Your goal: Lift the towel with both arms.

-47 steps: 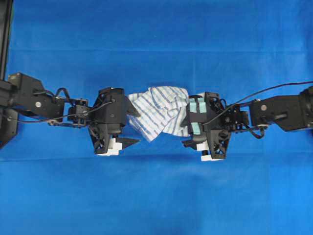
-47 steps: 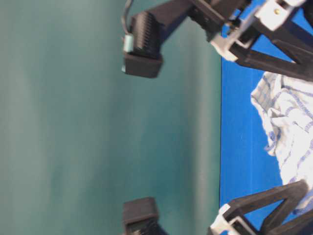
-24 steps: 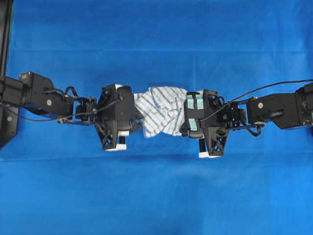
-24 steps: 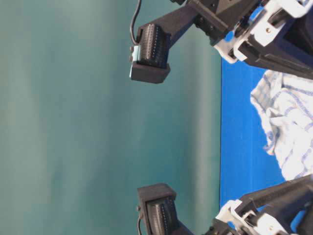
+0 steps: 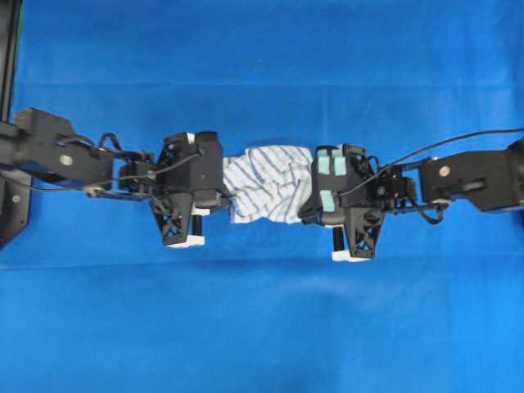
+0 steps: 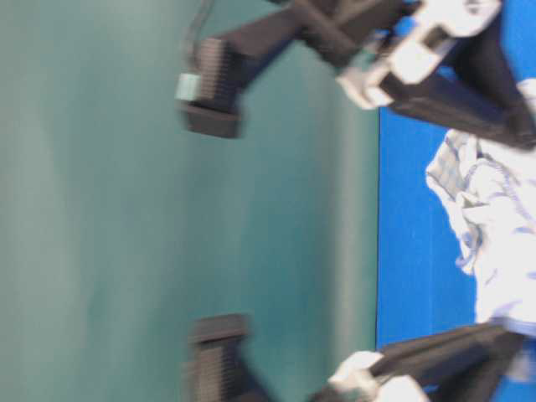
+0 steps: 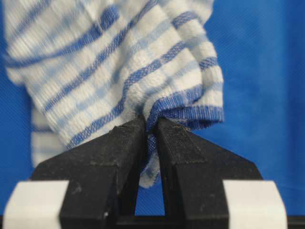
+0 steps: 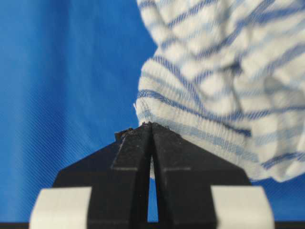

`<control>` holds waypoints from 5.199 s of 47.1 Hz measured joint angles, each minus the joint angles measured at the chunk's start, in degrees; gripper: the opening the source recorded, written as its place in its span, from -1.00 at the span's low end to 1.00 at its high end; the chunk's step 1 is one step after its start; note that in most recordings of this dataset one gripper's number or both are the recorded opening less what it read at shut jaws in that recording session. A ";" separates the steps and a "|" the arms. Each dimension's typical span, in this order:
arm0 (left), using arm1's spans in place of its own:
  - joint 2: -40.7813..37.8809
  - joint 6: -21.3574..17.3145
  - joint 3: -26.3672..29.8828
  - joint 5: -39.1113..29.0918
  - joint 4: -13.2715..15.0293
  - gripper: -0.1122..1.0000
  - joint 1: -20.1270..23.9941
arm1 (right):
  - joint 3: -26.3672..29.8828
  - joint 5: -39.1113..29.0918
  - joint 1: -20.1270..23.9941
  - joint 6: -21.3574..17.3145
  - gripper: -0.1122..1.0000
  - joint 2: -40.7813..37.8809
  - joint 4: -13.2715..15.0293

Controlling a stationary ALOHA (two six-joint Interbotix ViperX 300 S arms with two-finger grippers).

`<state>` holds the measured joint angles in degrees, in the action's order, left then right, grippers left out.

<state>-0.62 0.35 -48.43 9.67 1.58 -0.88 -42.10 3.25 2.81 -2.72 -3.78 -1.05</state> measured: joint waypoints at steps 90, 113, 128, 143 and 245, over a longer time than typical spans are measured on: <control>32.26 -1.76 23.73 -36.91 -0.18 -0.05 -0.53 | 25.05 -37.79 -0.18 -0.18 -0.77 27.69 2.72; 32.34 -1.85 23.20 -36.65 -0.26 0.77 -0.44 | 23.91 -39.38 -0.18 -0.44 0.42 27.69 4.04; 26.81 -1.49 14.68 -29.97 -0.26 0.77 -1.32 | 15.47 -36.47 -0.18 -3.69 0.42 24.96 4.13; 18.02 -0.97 5.89 -19.51 -0.18 0.77 -3.43 | 7.56 -23.38 0.88 -5.54 0.42 14.50 4.04; 15.82 3.60 7.47 -24.08 0.00 -0.76 -3.34 | 13.80 -23.73 1.67 -5.80 -0.67 8.79 2.90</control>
<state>15.21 3.96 -40.96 -14.41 1.58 -4.22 -28.30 -20.48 4.48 -8.53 5.01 1.85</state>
